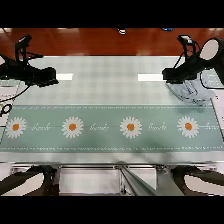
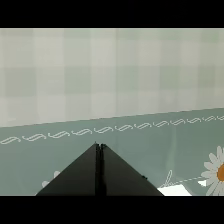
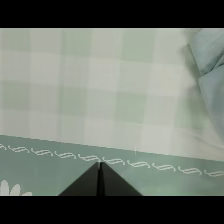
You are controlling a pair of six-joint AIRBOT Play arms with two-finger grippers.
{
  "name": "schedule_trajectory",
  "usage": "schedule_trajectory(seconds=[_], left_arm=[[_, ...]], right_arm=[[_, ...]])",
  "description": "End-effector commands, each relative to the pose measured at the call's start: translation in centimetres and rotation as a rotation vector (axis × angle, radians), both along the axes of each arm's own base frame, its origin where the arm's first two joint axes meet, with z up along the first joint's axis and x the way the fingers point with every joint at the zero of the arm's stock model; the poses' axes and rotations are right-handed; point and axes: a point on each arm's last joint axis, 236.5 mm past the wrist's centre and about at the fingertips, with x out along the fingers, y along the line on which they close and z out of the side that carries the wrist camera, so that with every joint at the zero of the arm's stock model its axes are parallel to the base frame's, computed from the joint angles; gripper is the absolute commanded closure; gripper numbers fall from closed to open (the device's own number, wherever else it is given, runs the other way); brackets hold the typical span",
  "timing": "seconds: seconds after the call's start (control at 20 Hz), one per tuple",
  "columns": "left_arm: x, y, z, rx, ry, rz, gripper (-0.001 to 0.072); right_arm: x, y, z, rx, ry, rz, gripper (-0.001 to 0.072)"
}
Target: Fold the shirts.
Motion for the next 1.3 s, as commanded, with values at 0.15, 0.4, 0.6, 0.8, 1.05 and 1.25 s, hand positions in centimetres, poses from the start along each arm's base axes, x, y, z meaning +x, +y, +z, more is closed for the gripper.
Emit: schedule_trajectory(seconds=[0.15, 0.4, 0.6, 0.8, 1.05, 1.25], left_arm=[[0.0, 0.0, 0.0, 0.001, 0.000, 0.000, 0.0687], [3.8, 0.8, 1.3, 0.002, -0.152, 0.068, 0.0686], [8.7, 3.2, 3.0, 0.043, -0.348, 0.164, 0.0196], [8.2, 8.2, 2.6, 0.117, -0.307, 0.222, 0.0198], [3.0, 12.9, -1.8, 0.184, -0.122, 0.194, 0.0198], [1.1, 12.5, -5.9, 0.177, -0.077, 0.201, 0.0198]], right_arm=[[0.2, 0.0, 0.1, 0.002, -0.010, -0.001, 0.0688], [4.4, 0.3, 2.0, 0.022, -0.201, -0.020, 0.0688], [8.1, 0.3, 4.9, 0.044, -0.395, -0.051, 0.0584], [9.9, -6.5, 7.3, -0.253, -0.505, -0.074, 0.0293], [4.5, -20.1, 0.0, -0.285, -0.185, -0.399, 0.0294], [1.6, -21.5, -9.3, -0.076, 0.071, -0.484, 0.0294]])
